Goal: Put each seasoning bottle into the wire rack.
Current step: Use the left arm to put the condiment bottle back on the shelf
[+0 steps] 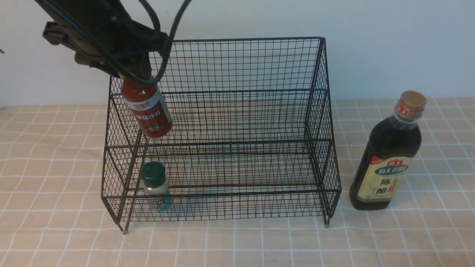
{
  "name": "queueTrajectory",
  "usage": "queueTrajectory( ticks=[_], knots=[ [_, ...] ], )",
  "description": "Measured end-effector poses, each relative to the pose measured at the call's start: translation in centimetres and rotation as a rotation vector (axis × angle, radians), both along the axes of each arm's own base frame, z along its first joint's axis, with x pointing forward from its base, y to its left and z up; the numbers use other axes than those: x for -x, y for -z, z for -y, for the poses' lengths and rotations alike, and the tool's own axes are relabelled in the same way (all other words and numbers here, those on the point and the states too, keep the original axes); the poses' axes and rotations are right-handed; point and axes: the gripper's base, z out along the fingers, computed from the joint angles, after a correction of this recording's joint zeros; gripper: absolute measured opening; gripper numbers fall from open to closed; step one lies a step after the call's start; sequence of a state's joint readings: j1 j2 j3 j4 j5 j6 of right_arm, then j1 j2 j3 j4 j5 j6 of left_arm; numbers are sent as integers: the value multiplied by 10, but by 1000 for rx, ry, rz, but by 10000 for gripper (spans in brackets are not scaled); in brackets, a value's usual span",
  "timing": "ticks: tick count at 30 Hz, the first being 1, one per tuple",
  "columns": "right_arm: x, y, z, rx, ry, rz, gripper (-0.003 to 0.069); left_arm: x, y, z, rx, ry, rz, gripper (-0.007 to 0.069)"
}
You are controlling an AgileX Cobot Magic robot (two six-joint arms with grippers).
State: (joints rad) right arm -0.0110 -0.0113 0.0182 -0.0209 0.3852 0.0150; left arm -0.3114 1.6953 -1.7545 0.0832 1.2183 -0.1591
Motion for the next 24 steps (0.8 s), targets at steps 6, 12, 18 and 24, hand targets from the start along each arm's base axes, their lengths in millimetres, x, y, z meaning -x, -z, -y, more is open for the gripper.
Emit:
queueTrajectory(
  ticks=[6, 12, 18, 24],
  knots=[
    [0, 0, 0, 0, 0, 0, -15, -21, 31, 7, -23, 1, -66, 288],
    [0, 0, 0, 0, 0, 0, -15, -36, 61, 11, -46, 1, -137, 288],
    [0, 0, 0, 0, 0, 0, -15, -45, 84, 14, -65, 1, -199, 288],
    [0, 0, 0, 0, 0, 0, -15, -44, 85, 14, -69, -2, -216, 342]
  ],
)
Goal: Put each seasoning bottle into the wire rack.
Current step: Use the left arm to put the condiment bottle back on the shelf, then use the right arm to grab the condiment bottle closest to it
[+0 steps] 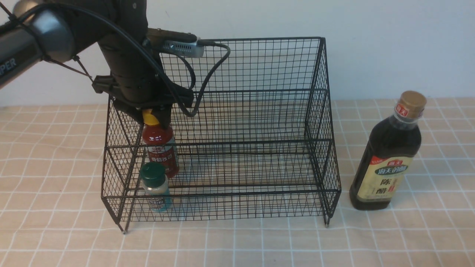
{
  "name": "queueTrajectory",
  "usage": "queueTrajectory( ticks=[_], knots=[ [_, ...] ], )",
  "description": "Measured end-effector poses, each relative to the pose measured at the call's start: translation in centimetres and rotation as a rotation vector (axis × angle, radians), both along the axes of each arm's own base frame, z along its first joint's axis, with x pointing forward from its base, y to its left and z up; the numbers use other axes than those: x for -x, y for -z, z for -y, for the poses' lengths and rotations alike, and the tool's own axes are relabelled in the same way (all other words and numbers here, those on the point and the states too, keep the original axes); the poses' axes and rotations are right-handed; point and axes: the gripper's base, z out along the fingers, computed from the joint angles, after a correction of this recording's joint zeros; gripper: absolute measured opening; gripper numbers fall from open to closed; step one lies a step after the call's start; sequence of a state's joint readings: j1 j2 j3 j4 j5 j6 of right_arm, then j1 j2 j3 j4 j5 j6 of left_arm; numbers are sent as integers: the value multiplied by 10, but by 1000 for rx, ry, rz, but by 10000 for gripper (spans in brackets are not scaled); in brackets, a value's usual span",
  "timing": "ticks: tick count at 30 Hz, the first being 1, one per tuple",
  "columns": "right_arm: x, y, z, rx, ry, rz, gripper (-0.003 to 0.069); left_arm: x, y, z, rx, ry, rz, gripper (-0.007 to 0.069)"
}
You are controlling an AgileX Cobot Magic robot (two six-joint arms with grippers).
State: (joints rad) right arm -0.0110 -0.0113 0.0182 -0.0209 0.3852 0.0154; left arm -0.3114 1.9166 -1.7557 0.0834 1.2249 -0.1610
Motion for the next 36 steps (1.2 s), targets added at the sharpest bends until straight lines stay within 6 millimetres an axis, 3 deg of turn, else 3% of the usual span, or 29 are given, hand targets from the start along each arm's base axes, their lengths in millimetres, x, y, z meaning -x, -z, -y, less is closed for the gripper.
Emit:
queueTrajectory(
  ticks=[5, 9, 11, 16, 17, 18, 20, 22, 23, 24, 26, 28, 29, 30, 31, 36],
  knots=[
    [0, 0, 0, 0, 0, 0, -15, -2, -9, 1, 9, -5, 23, 472],
    [0, 0, 0, 0, 0, 0, -15, -4, -31, 2, 30, -9, 68, 487],
    [0, 0, 0, 0, 0, 0, -15, -3, -41, 2, 38, -10, 90, 462],
    [0, 0, 0, 0, 0, 0, -15, 23, -109, -7, 95, 2, 293, 176],
    [0, 0, 0, 0, 0, 0, -15, 25, -112, -8, 98, 2, 300, 162],
    [0, 0, 0, 0, 0, 0, -15, 41, -134, -13, 114, 4, 357, 77],
    [0, 0, 0, 0, 0, 0, -15, 70, -169, -23, 140, 3, 453, 17],
    [0, 0, 0, 0, 0, 0, -15, 94, -191, -31, 160, 2, 518, 1],
    [0, 0, 0, -1, 0, 0, -15, 116, -206, -38, 175, 3, 564, -5],
    [0, 0, 0, -1, 0, 0, -15, 123, -209, -40, 178, 3, 575, -6],
    [0, 0, 0, -1, 0, 0, -15, 158, -223, -51, 190, 4, 625, -7],
    [0, 0, 0, -1, 0, 0, -15, 185, -226, -60, 202, 7, 668, -7],
    [0, 0, 0, -1, 0, 0, -15, 214, -226, -69, 222, 13, 739, -7],
    [0, 0, 0, -1, 0, 0, -15, 230, -218, -74, 233, 18, 778, -7],
    [0, 0, 0, -1, 0, 0, -15, 238, -221, -77, 243, 20, 810, -7],
    [0, 0, 0, -2, 0, 0, -15, 294, -171, -93, 308, 49, 1039, -7]
  ],
)
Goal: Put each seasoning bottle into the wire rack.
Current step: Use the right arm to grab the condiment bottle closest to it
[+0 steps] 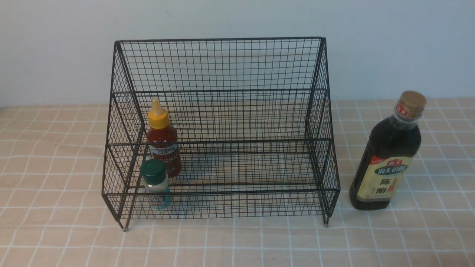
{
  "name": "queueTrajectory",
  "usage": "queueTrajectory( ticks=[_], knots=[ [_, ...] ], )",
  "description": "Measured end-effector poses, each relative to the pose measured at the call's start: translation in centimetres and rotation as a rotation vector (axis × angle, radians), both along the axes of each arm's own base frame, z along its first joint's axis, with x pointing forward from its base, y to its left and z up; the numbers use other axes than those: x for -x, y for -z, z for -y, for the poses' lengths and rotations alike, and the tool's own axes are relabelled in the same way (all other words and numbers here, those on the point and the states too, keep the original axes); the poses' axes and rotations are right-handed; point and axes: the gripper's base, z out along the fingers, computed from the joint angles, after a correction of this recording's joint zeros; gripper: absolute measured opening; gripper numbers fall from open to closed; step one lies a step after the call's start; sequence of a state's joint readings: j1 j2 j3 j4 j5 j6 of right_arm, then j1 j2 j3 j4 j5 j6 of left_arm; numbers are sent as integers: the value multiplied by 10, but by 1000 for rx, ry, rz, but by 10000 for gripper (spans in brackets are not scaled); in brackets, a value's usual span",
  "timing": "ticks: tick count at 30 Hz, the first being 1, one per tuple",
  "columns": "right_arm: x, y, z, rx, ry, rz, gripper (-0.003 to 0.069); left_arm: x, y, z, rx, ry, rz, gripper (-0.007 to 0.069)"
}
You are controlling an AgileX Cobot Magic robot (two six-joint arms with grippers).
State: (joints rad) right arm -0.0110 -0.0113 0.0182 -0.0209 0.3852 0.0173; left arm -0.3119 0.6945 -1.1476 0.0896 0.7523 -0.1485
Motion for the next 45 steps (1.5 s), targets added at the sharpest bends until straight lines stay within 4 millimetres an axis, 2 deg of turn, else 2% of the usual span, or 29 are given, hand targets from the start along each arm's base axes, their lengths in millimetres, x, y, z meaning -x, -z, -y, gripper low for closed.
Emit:
queueTrajectory(
  ticks=[5, 9, 18, 25, 29, 33, 34, 36, 38, 39, 40, 41, 42, 45],
  knots=[
    [0, 0, 0, 0, 0, 0, -15, 28, 63, -7, 63, 14, 101, -7],
    [0, 0, 0, 0, 0, 0, -15, 32, 87, -8, 83, 16, 70, -7],
    [0, 0, 0, 0, 0, 0, -15, 26, 122, -6, 45, 11, -12, -7],
    [0, 0, 0, 0, 0, 0, -15, 25, 129, -6, 20, 12, -25, -7],
    [0, 0, 0, 0, 0, 0, -15, 24, 139, -8, -22, -4, 29, -7],
    [0, 0, 0, 0, 0, 0, -15, 27, 173, -16, -25, -101, 61, -7],
    [0, 0, 0, 0, 0, 0, -15, 27, 175, -16, -26, -106, 62, -7],
    [0, 0, 0, 0, 0, 0, -15, 33, 211, -20, -28, -161, 68, -7],
    [0, 0, 0, 0, 0, 0, -15, 37, 233, -22, -28, -183, 69, -7],
    [0, 0, 0, 0, 0, 0, -15, 38, 233, -22, -28, -185, 75, -7],
    [0, 0, 0, 0, 0, 0, -15, 40, 250, -23, -31, -193, 61, -7],
    [0, 0, 0, 0, 0, 0, -15, 40, 254, -23, -31, -195, 60, -7],
    [0, 0, 0, 0, 0, 0, -15, 42, 270, -23, -33, -198, 47, -7],
    [0, 0, 0, 0, 0, 0, -15, 42, 283, -23, -39, -198, 5, -7]
  ],
)
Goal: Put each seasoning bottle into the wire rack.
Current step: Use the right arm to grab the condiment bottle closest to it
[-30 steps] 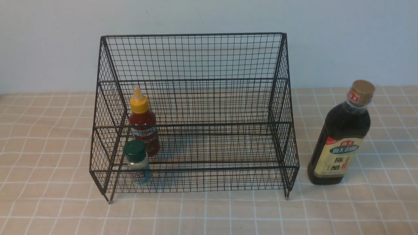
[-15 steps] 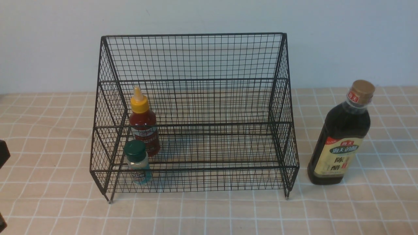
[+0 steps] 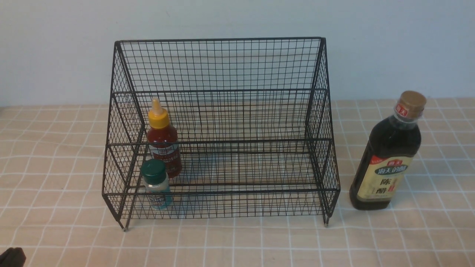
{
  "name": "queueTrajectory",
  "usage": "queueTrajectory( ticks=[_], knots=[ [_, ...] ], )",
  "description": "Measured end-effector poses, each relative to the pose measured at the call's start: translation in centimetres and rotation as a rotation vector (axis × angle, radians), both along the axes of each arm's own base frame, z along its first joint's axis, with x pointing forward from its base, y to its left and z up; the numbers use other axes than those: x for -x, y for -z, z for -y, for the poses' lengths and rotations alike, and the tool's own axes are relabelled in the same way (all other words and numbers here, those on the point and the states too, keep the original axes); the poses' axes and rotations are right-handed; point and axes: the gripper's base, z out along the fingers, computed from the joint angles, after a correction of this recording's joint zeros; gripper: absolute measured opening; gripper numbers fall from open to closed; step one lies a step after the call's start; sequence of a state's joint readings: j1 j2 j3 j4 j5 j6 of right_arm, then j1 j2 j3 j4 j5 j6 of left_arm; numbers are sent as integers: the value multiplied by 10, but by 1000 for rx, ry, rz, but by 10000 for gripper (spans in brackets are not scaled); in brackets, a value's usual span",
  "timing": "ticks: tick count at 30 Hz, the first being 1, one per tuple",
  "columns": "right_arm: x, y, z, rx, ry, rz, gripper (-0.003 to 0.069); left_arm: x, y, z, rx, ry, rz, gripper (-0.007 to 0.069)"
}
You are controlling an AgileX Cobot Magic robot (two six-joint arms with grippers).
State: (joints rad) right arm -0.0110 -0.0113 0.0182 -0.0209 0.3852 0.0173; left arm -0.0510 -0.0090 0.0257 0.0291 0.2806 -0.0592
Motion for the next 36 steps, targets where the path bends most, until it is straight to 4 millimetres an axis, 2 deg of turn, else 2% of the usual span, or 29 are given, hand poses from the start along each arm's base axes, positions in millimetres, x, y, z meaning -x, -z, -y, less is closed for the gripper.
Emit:
queueTrajectory(
  ticks=[4, 33, 36],
  knots=[
    [0, 0, 0, 0, 0, 0, -15, 2, 8, 0, 5, -3, -87, -7],
    [0, 0, 0, -2, 0, 1, -15, 2, 9, 0, 15, -4, -100, -7],
    [-2, -6, -2, -110, 1, 93, -15, 2, 9, 0, 15, -4, -100, -7]
  ],
)
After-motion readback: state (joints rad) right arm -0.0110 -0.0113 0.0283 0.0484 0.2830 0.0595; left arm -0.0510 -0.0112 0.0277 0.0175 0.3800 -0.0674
